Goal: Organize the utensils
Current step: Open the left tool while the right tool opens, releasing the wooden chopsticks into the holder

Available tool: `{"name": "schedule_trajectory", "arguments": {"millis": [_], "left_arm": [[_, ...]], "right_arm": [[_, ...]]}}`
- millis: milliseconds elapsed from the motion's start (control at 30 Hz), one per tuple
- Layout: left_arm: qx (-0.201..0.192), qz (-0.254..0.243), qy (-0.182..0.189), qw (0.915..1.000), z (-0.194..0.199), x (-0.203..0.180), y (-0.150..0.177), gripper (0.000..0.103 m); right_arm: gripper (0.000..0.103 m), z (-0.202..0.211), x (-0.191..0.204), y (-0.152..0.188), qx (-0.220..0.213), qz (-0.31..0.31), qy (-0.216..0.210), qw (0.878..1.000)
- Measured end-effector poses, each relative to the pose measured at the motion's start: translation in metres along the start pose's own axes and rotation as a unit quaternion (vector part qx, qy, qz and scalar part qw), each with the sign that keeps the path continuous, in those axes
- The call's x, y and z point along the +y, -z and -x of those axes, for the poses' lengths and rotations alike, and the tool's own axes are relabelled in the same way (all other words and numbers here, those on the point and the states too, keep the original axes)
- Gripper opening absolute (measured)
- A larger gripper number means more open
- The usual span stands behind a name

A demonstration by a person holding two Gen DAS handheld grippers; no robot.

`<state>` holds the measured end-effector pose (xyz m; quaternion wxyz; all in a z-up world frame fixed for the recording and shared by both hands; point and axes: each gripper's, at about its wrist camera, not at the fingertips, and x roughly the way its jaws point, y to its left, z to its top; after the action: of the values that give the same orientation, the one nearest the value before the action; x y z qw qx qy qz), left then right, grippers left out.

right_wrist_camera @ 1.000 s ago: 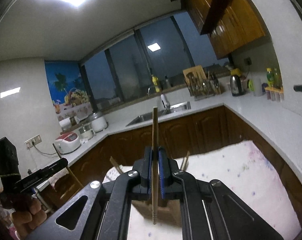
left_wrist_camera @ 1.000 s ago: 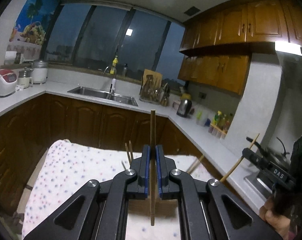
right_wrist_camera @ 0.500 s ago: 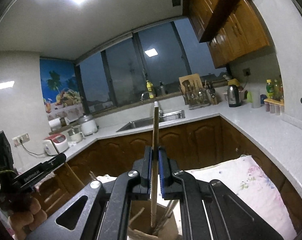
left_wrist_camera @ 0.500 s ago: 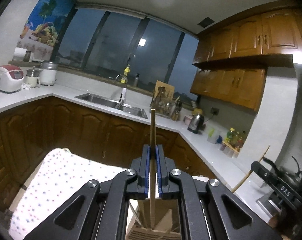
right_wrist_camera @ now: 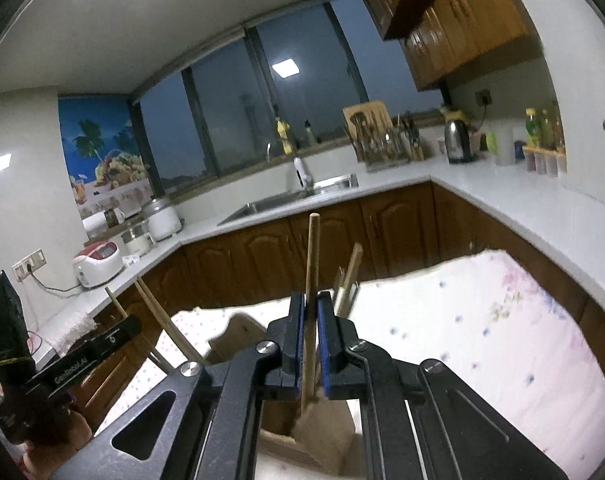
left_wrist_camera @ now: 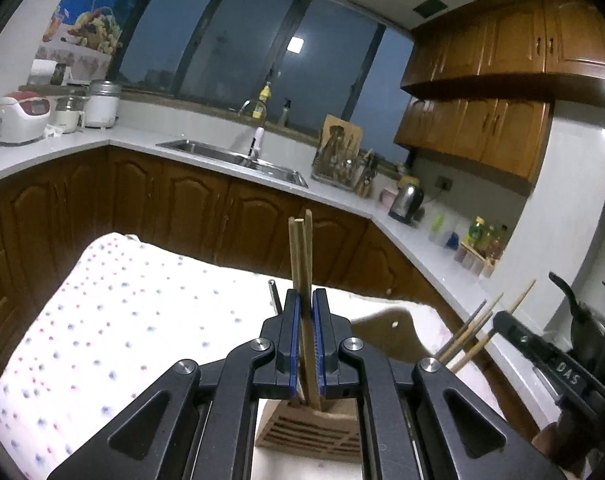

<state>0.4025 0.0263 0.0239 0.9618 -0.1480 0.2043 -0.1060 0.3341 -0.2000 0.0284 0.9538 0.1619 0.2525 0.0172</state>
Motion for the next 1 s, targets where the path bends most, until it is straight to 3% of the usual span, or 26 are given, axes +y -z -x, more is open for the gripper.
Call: {"name": "schedule_trajectory", "arguments": {"millis": [900,1000], "left_arm": [[0.017,-0.019,-0.002,0.9997,0.010,-0.003,-0.011,0.005],[0.020,-0.019,-0.004,0.9996,0.010,-0.003,-0.012,0.005]], "right_arm": [[0.007,-0.012,-0.007,0.005,0.025,-0.007,0.001,1.000],[0.012,-0.015,-0.010,0.007,0.031,-0.016,0.000,0.999]]}}
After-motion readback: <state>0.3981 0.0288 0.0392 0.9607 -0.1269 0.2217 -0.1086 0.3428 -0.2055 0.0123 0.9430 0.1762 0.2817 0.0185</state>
